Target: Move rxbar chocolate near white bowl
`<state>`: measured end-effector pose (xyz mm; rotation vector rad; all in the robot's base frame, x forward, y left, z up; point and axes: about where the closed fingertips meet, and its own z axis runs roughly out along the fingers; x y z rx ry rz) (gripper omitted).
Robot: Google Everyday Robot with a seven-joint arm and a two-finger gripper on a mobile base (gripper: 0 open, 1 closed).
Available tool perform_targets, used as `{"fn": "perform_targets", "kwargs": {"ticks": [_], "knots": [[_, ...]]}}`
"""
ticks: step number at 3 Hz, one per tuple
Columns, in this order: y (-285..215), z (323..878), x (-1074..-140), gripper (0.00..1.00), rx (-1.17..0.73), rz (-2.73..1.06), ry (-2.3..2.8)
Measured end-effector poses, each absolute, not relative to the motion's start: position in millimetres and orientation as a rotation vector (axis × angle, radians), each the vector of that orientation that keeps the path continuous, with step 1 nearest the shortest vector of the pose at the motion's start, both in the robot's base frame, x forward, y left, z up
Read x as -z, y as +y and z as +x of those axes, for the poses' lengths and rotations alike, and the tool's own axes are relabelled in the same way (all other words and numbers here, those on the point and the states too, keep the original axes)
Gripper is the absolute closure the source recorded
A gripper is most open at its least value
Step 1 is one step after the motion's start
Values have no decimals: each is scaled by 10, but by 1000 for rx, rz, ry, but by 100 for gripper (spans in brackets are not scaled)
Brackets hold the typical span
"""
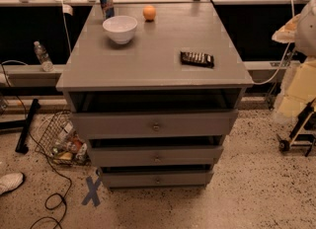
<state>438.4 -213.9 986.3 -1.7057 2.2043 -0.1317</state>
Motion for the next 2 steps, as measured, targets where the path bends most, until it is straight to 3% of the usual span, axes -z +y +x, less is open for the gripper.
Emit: {"fn": "perform_targets", "kwargs": {"ticks": [1, 2], "knots": [[-2139, 4384, -9863, 0, 132, -1706, 2204], [-2205, 4761, -9781, 0, 16, -1667, 2139]]}}
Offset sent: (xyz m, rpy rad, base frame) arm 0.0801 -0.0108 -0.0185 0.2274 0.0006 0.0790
